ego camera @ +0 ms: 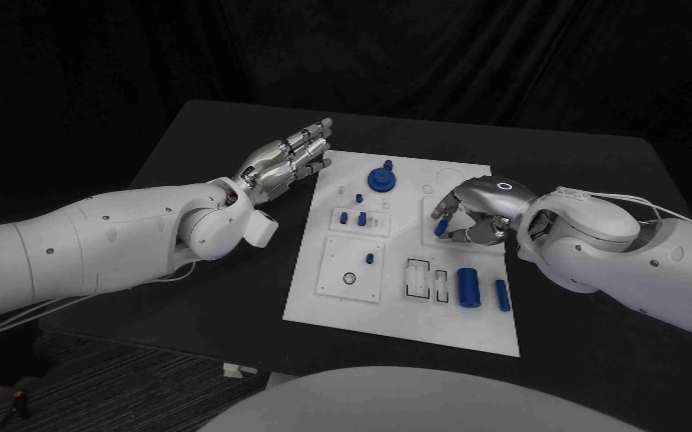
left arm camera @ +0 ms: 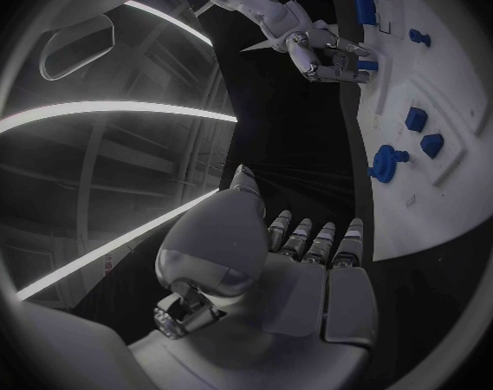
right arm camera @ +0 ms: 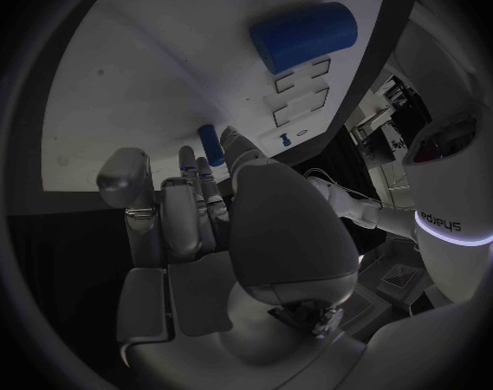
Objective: Assemble the parts on the task board
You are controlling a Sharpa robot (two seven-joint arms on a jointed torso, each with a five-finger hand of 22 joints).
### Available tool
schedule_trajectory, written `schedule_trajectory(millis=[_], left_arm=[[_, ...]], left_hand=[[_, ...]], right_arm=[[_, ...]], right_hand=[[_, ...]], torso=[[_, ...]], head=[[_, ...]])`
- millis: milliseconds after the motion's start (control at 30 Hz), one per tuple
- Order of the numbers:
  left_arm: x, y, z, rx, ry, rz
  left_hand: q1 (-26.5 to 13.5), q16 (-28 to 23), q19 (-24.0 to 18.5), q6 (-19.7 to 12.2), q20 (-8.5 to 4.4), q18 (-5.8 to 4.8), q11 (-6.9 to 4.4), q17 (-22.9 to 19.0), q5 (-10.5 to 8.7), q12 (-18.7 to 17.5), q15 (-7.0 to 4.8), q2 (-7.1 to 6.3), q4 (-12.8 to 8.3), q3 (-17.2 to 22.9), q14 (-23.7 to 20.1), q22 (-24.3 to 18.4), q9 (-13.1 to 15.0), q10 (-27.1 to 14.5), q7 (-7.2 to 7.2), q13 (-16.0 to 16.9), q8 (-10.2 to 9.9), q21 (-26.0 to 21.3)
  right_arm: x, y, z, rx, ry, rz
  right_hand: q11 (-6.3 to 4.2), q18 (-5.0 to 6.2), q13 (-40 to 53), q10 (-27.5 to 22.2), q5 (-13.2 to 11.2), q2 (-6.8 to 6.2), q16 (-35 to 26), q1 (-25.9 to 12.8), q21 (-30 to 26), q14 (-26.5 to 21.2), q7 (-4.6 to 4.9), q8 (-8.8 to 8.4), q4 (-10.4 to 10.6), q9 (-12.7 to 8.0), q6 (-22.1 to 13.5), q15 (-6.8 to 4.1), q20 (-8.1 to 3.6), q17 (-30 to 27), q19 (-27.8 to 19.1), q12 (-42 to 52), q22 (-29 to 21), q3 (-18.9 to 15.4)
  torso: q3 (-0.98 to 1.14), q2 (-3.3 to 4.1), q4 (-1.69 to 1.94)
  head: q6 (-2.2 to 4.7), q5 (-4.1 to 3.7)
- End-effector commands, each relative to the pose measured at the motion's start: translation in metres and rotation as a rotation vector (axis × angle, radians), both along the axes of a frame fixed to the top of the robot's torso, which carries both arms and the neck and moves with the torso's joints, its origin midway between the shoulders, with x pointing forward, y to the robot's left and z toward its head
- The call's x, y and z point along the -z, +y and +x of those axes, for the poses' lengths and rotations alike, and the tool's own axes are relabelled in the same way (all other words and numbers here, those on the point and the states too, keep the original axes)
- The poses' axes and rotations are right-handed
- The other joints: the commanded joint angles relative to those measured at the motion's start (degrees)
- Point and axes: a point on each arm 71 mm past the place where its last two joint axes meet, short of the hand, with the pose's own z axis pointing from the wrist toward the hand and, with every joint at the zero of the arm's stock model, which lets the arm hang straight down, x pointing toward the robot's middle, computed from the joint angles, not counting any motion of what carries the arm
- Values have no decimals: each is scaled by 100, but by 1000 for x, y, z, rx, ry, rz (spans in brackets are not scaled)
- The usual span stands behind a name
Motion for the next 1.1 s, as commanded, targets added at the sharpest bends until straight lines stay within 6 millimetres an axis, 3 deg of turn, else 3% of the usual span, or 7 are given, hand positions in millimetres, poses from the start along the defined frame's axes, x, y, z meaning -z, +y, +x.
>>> schedule_trajectory(millis=[33, 167, 467, 700, 1100], left_arm=[[0, -1, 0, -4, -13, -17], [1, -1, -1, -2, -8, -17], [4, -2, -2, 4, 2, -17], [6, -3, -3, 7, 8, -17], [7, -3, -3, 9, 15, -14]], left_hand=[[2, -21, -5, 31, -24, 49, 41, -6, -14, -6, -6, 59, 8, 32, -2, -3, 10, -3, 4, 2, 33, -11], [0, -21, -5, 35, -22, 49, 42, -6, -17, -9, -4, 63, 8, 33, -2, -2, 10, -3, 7, 1, 34, -11], [-4, -21, -4, 54, -8, 49, 50, -6, 12, -11, 12, 89, 6, 41, -2, 0, 13, -5, 33, 1, 39, -10], [5, -21, -3, 73, 1, 49, 52, -6, 64, -12, 21, 106, 4, 50, -2, 1, 16, -6, 60, 1, 43, -9], [81, -21, -2, 75, 10, 49, 54, -6, 305, -10, 25, 138, 0, 83, -2, 1, 16, -7, 107, 1, 44, -8]], right_arm=[[1, 1, -1, -13, -9, 5], [1, 2, 0, -17, -11, 8], [1, 2, -1, -12, -14, 10], [-3, 1, -2, -6, -43, 49], [-36, 2, -4, 16, -96, 141]], right_hand=[[-4, -14, -9, 61, 27, 6, 27, 61, 42, 72, 19, 24, -31, 7, 63, -47, -37, -5, -5, 24, 699, 20], [-18, -22, -15, 234, 3, 38, 36, 143, 88, 85, 46, 79, -49, 28, 252, -64, -53, 2, 15, 17, 710, 129], [-122, -25, -25, 657, -13, 55, 13, 501, 136, 96, -57, 218, -206, 117, 754, -150, -127, -24, 37, -82, 721, 520], [-191, -35, -19, 880, -138, 49, -6, 587, 194, 103, -128, 292, -283, 188, 1021, -206, -179, -39, 53, -143, 733, 671], [-234, -45, -22, 1026, -285, 36, -15, 528, 241, 118, -184, 327, -278, 253, 1208, -243, -218, -41, 70, -237, 742, 724]], torso=[[-5, -2, -4], [-8, -3, -4], [1, -1, 1], [-5, -5, -12], [-4, -8, -9]], head=[[-1, 17], [-1, 12], [-1, 21], [-1, 62], [-1, 108]])
